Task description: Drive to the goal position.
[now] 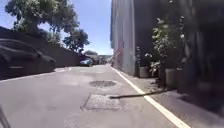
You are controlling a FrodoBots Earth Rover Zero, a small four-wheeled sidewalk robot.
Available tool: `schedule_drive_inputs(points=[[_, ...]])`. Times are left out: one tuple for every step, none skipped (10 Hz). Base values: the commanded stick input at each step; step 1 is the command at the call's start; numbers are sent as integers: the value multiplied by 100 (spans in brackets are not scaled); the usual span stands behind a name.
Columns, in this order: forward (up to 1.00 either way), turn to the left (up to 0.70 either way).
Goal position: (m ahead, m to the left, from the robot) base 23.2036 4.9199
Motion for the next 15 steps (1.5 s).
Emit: schedule_drive_inputs(points=[[45, 0], [45, 0], [45, 0], [45, 0], [45, 0], [45, 0], [45, 0], [45, 0], [45, 0], [45, 0], [45, 0], [45, 0], [45, 0], [45, 0], [45, 0]])
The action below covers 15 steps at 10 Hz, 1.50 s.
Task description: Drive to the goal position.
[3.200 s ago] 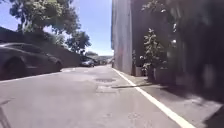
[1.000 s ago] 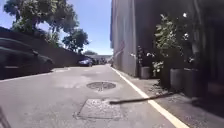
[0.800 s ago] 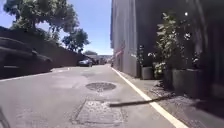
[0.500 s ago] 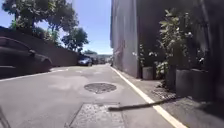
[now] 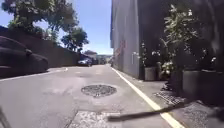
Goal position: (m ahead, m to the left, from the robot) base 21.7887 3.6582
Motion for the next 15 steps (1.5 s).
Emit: schedule_drive_inputs(points=[[45, 0], [45, 0], [45, 0], [45, 0], [45, 0], [45, 0], [45, 0], [45, 0], [45, 0], [45, 0], [45, 0], [45, 0], [45, 0], [45, 0], [45, 0]])
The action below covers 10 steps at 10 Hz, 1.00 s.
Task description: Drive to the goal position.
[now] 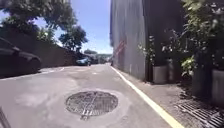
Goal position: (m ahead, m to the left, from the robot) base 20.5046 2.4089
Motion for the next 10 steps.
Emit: schedule_drive_inputs(points=[[45, 0], [45, 0], [45, 0], [45, 0], [45, 0], [45, 0], [45, 0], [45, 0], [45, 0], [45, 0]])
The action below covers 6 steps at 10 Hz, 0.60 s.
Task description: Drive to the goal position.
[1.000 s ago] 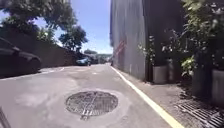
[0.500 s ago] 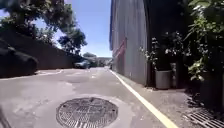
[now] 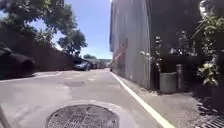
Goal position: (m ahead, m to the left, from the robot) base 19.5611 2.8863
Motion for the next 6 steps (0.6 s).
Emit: schedule_drive_inputs(points=[[45, 0], [45, 0], [45, 0], [45, 0], [45, 0], [45, 0]])
